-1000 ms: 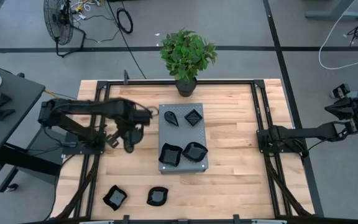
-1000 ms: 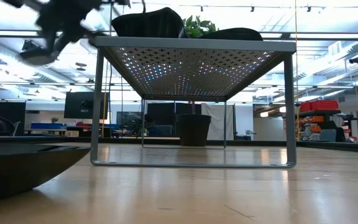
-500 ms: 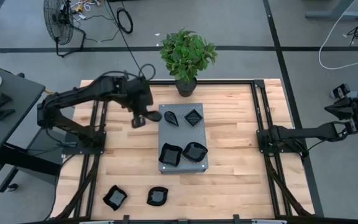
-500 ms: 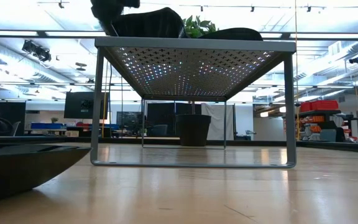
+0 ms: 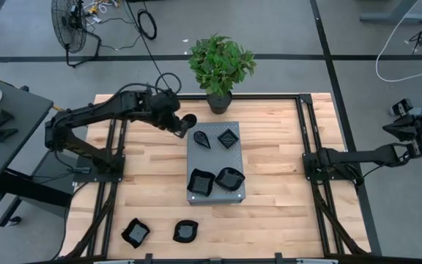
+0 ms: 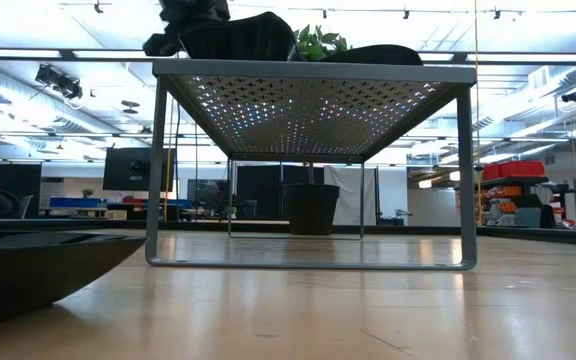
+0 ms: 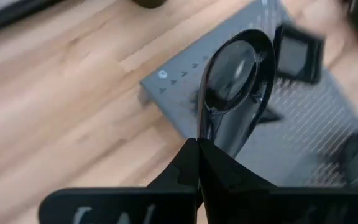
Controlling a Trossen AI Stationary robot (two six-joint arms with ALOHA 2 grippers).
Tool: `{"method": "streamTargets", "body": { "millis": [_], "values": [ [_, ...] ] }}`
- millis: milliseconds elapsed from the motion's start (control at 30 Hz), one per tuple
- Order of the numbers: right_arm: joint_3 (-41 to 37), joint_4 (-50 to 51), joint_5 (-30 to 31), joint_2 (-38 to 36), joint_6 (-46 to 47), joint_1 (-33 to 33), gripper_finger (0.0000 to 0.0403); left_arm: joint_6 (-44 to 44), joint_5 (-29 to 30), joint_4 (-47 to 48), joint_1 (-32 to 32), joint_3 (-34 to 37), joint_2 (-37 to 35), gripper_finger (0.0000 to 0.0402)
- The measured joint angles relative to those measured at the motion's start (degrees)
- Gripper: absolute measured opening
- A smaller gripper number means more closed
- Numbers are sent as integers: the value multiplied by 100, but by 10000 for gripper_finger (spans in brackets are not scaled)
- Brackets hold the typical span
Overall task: Pick & Place Mini shaped plates
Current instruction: Stack the black bowl on top of the black bowl on the shelf
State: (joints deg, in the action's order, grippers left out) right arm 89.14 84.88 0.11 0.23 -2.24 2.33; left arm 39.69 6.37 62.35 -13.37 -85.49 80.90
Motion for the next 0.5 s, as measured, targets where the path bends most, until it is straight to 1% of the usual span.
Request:
{"method": "streamTargets", "body": {
  "millis": [133, 300, 400, 500],
  "values": [
    [0, -1, -1, 0, 0, 1, 16, 1496, 194, -239, 255, 2, 86, 4],
    [0, -2, 1, 0, 0, 0, 16, 3150, 647, -608, 646, -2, 250, 5],
    [0, 0, 1, 0, 0, 1, 16, 4001, 888, -645, 887, -2, 368, 5],
    [-1, -1, -2, 0, 0, 0, 16, 4666, 1089, -731, 1127, 0, 490, 5]
  ]
}}
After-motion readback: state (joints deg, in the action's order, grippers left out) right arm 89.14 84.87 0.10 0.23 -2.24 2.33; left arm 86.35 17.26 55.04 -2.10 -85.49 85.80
